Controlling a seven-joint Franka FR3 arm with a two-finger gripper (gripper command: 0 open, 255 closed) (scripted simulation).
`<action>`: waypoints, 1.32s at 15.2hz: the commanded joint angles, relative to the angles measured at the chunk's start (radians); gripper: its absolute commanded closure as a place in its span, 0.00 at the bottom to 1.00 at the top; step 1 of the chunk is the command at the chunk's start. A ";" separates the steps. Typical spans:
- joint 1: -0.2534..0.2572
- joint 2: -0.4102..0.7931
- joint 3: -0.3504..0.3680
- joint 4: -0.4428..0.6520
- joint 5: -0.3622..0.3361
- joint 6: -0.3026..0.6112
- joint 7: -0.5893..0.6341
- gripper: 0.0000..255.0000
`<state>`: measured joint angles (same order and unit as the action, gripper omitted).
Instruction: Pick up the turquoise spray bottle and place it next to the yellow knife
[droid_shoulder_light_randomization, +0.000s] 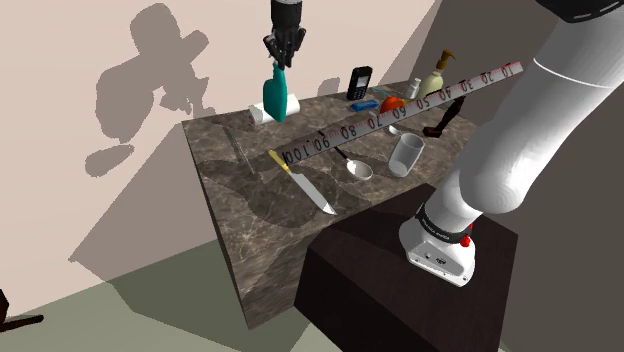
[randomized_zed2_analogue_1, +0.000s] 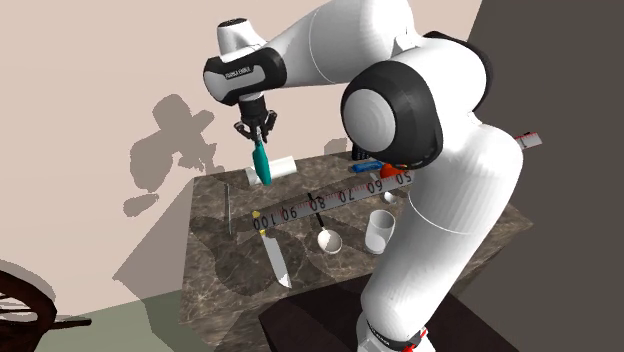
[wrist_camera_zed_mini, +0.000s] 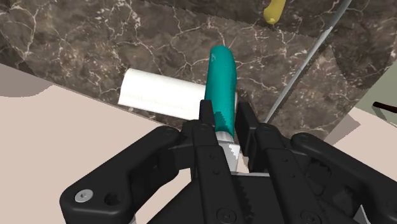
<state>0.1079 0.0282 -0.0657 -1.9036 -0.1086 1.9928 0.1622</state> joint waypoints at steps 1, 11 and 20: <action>0.001 0.003 0.001 -0.025 -0.001 0.028 0.005 1.00; -0.001 0.040 -0.001 -0.113 -0.006 0.153 0.017 1.00; -0.001 0.040 -0.001 -0.113 -0.006 0.153 0.016 0.00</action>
<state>0.1070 0.0685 -0.0663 -2.0162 -0.1145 2.1458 0.1786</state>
